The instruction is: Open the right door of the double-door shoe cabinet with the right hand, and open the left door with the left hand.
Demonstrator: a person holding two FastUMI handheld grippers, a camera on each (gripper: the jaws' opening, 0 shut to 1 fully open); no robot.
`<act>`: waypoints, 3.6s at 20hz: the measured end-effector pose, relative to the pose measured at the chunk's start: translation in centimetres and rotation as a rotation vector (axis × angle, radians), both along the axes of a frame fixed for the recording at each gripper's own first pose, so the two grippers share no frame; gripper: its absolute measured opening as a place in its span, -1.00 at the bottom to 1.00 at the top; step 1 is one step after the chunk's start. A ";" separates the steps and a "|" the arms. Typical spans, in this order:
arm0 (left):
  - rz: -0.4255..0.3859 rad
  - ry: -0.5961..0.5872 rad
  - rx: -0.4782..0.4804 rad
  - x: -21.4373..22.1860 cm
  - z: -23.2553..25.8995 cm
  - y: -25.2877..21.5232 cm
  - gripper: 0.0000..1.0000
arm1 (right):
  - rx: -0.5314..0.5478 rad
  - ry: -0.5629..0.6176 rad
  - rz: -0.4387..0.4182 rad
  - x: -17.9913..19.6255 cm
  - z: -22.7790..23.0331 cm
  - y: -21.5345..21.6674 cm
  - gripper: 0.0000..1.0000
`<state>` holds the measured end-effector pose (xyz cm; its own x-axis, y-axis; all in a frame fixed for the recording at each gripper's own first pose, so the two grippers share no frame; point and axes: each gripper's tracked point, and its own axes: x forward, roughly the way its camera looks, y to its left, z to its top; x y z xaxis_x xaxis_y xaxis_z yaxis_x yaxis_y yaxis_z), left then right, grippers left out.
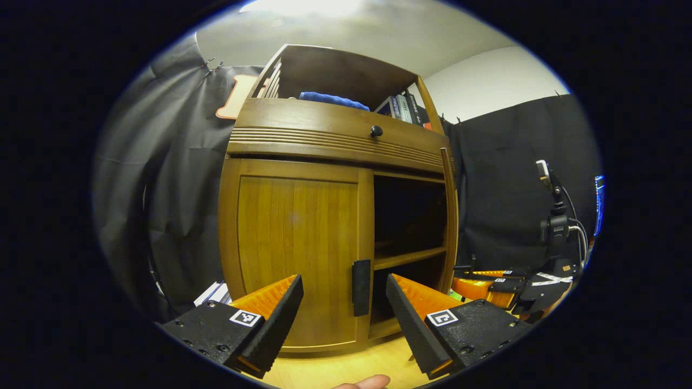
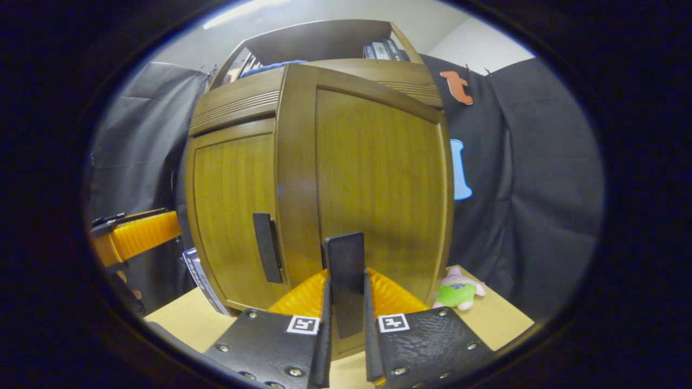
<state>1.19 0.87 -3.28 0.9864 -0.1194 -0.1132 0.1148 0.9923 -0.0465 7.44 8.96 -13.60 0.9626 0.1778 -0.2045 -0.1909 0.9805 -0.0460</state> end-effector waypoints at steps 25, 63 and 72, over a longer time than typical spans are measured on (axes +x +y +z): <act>-0.045 -0.015 0.026 -0.4 0.0 -2.0 0.84 | -0.028 -0.138 -0.273 -4.3 3.2 -15.4 -0.88; 0.110 0.117 -0.002 11.2 -10.8 -4.4 0.80 | -0.019 -0.204 -0.115 -6.8 8.2 -26.8 0.94; 0.247 0.066 0.105 14.2 -11.2 -2.8 0.56 | 0.016 -0.253 -0.057 -10.4 10.0 -23.0 0.94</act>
<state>15.38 -1.92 -14.47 0.9742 0.1396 -0.1773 -0.1312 0.9896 0.0583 -2.92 -14.03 -3.57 0.9913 0.1233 0.0469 -0.1198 0.9903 -0.0702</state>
